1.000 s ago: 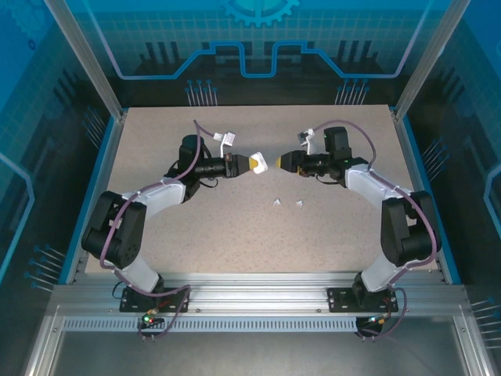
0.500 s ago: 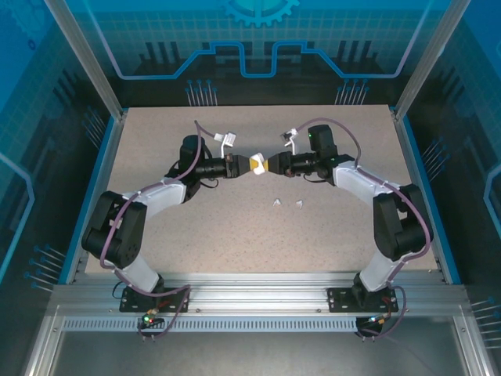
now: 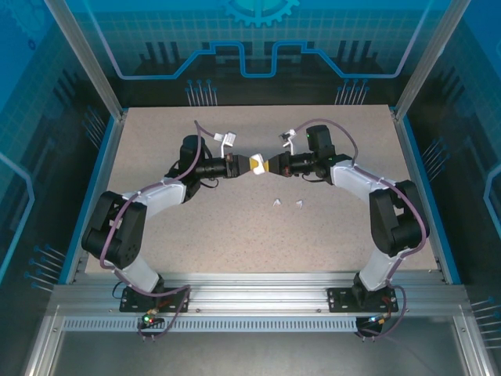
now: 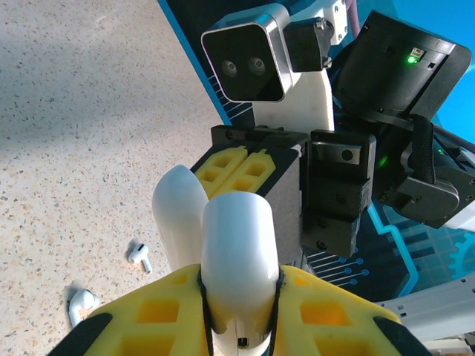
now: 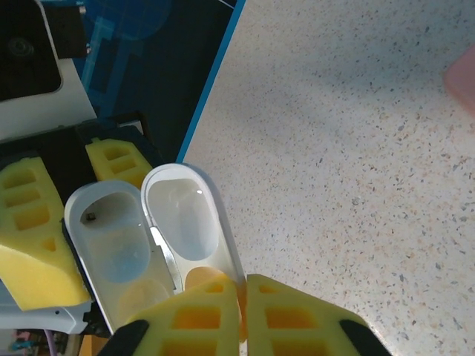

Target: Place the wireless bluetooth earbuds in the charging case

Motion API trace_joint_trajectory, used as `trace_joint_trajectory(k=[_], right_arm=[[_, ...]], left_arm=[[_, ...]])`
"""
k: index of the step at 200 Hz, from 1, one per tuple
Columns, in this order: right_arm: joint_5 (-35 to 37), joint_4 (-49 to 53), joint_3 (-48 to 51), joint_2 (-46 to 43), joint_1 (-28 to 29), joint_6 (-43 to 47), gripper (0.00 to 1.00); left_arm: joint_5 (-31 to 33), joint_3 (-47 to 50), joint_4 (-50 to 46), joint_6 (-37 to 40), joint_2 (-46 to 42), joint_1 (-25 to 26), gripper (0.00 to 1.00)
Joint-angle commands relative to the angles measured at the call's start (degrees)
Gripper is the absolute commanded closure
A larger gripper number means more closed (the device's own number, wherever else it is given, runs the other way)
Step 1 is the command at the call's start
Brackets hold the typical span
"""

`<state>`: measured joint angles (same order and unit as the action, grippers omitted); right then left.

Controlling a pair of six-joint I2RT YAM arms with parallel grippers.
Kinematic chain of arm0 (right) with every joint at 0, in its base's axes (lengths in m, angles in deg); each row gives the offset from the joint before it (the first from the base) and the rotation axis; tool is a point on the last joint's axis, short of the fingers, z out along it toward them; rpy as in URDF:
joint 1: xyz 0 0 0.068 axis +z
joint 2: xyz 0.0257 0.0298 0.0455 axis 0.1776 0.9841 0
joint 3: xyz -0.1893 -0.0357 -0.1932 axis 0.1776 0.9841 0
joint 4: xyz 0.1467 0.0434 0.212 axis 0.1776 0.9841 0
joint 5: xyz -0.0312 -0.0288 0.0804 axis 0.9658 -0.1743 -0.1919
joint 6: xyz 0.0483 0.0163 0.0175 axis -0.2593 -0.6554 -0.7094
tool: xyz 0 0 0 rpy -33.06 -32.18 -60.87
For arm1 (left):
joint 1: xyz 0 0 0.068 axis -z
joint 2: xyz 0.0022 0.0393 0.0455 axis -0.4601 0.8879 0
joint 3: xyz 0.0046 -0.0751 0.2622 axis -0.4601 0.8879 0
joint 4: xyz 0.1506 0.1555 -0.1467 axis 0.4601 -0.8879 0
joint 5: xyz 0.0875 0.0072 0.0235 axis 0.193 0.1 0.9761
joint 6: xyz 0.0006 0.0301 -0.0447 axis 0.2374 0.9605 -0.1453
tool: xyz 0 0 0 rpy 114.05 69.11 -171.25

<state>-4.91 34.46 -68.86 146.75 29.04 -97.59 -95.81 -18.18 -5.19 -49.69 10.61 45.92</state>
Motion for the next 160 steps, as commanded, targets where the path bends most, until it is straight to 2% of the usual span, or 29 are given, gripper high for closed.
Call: trace_joint_trajectory(k=[1,25,46,60,71,107,145,160], right_arm=[[-0.5,0.0,-1.1,0.7,0.6,-0.2,1.00],[0.0,0.4,-1.4,0.2,0.3,-0.4,1.00],[2.0,2.7,-2.6,-0.3,0.1,0.6,1.00],[3.6,7.5,-5.1,0.1,0.1,4.0,1.00],[4.4,11.0,-7.1,0.7,0.0,7.0,1.00],[8.9,21.2,-12.7,2.2,-0.1,19.4,1.00],[8.8,28.3,-17.1,2.8,0.7,31.3,1.00],[8.4,32.2,-19.6,3.3,1.7,34.8,1.00]], left_arm=[[-1.9,-0.4,2.7,1.5,-1.7,0.5,1.00],[-0.7,-0.6,1.0,2.2,-1.7,0.5,0.99],[3.0,-0.9,-3.5,3.9,-2.2,0.5,0.54],[4.9,-1.2,-6.6,5.7,-2.9,0.3,0.34],[5.1,-1.9,-9.6,7.5,-3.3,-0.2,0.25],[1.2,-8.6,-25.2,17.5,-4.6,-2.6,0.18],[-6.9,-20.7,-47.1,29.8,-0.2,-3.8,0.19],[-9.5,-25.0,-55.3,34.6,2.0,-3.8,0.22]])
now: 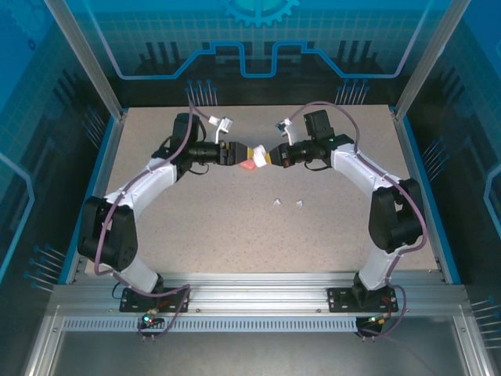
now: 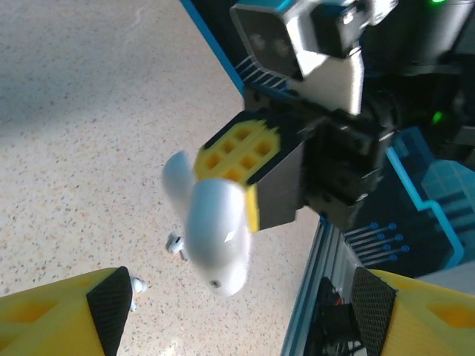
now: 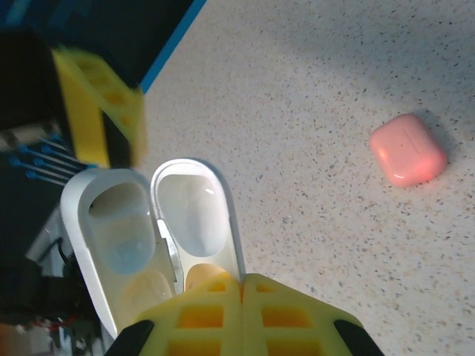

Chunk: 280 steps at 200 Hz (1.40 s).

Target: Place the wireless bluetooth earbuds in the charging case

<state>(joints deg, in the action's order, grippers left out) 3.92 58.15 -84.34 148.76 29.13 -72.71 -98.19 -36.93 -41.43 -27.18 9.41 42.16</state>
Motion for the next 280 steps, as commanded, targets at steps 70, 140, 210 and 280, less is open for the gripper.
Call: trace_joint_trajectory(k=[70,140,210,280], right_arm=[[2.0,19.0,-11.2,4.1,4.7,17.3,1.00],[2.7,20.9,-12.9,4.8,5.5,18.6,1.00],[3.5,21.5,-13.8,5.6,6.3,18.8,1.00],[6.8,19.4,-14.4,5.3,5.5,14.9,0.76]], left_arm=[[-10.7,-17.1,-36.8,23.2,10.2,0.4,0.37],[-12.2,-19.3,-41.7,27.1,12.8,0.9,0.53],[-11.6,-17.8,-39.3,26.3,14.3,0.9,0.75],[-11.9,-17.9,-40.3,27.7,14.2,1.0,1.00]])
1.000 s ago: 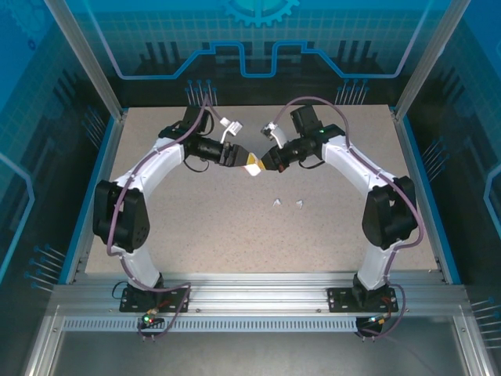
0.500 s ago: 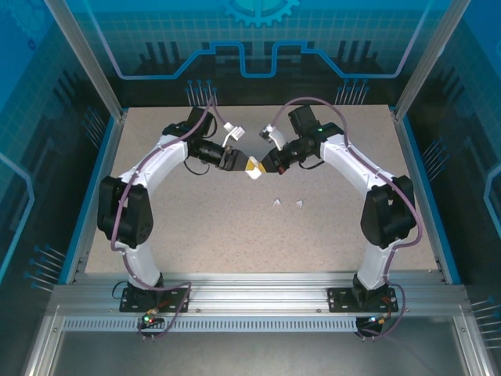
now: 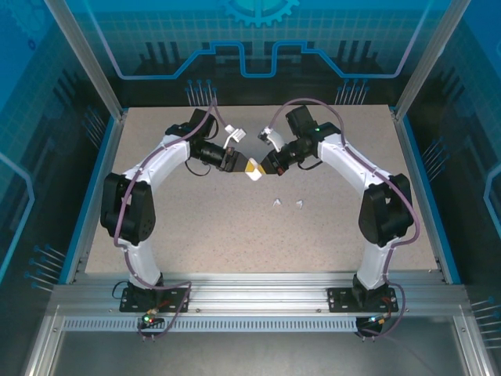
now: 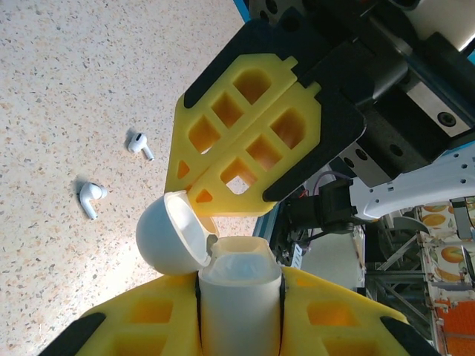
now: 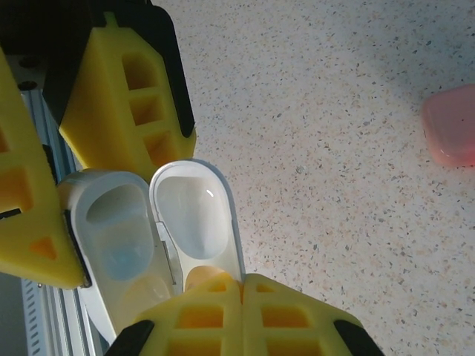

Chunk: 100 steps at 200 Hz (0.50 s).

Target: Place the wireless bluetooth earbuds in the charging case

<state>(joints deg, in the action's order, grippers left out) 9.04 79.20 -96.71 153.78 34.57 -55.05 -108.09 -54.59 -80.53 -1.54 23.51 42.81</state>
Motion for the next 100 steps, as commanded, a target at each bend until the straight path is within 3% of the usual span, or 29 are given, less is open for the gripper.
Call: trace_joint_trajectory(k=[1,13,31,49,77,90,100], right_arm=[[1.7,-1.7,-2.1,0.3,0.0,-3.1,0.74],[1.2,-3.0,-2.1,-0.9,-1.5,-7.0,0.60],[2.8,-4.2,-0.9,-3.6,-3.3,-13.0,0.56],[6.7,-4.4,1.6,-6.0,-5.0,-19.8,0.52],[16.6,-0.6,4.6,-5.9,-4.0,-28.1,0.52],[20.1,0.9,5.8,-5.1,-2.6,-32.4,0.52],[22.1,1.2,6.9,-4.4,-1.0,-35.8,0.52]], left_arm=[[-1.9,-0.2,-1.0,1.9,0.0,0.3,1.00],[-0.8,1.3,1.5,0.2,-1.0,0.3,1.00],[2.2,6.4,10.8,-5.0,-4.7,0.3,1.00],[8.5,16.0,28.7,-13.2,-11.4,0.2,1.00],[26.6,36.5,69.5,-25.5,-23.1,0.7,1.00],[36.0,42.7,79.3,-26.0,-26.0,1.7,1.00],[39.1,44.1,82.2,-25.1,-26.7,2.6,1.00]])
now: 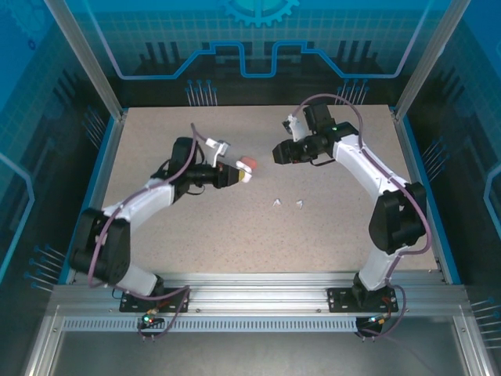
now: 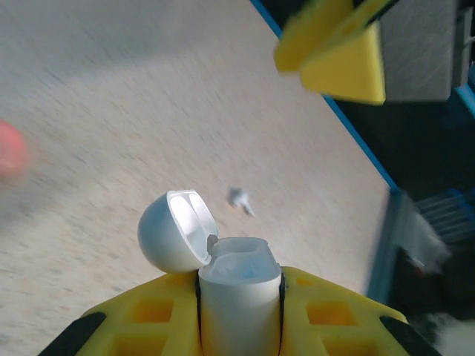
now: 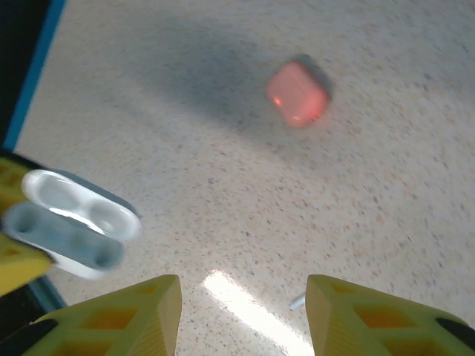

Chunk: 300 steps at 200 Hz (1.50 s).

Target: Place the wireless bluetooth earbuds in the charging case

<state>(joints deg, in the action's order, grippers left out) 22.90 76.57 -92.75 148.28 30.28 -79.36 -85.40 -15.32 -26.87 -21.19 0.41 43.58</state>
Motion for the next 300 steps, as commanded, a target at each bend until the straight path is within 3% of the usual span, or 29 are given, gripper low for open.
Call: trace_joint_trajectory(k=[1,22,50,120,184,300], right_arm=[[8.4,3.8,3.0,1.2,3.5,-11.7,0.52],[15.4,4.8,3.8,3.3,6.9,-19.8,0.51],[22.8,6.1,4.1,5.9,10.6,-30.5,0.50],[25.4,11.2,1.6,13.9,12.8,-45.4,0.51],[23.6,14.1,-0.8,18.1,13.2,-53.4,0.51],[22.5,16.0,-5.5,23.6,13.9,-55.1,0.54]], left_arm=[[16.6,4.9,28.7,-5.3,-3.6,2.0,1.00],[22.5,6.2,32.7,-0.4,-3.4,6.0,1.00],[30.7,10.7,49.0,6.6,-1.1,11.4,1.00],[47.3,13.5,59.3,3.2,-0.6,12.2,1.00],[48.1,15.0,58.2,4.1,-2.9,12.2,1.00],[47.7,16.6,58.2,3.8,-4.0,12.1,1.00]])
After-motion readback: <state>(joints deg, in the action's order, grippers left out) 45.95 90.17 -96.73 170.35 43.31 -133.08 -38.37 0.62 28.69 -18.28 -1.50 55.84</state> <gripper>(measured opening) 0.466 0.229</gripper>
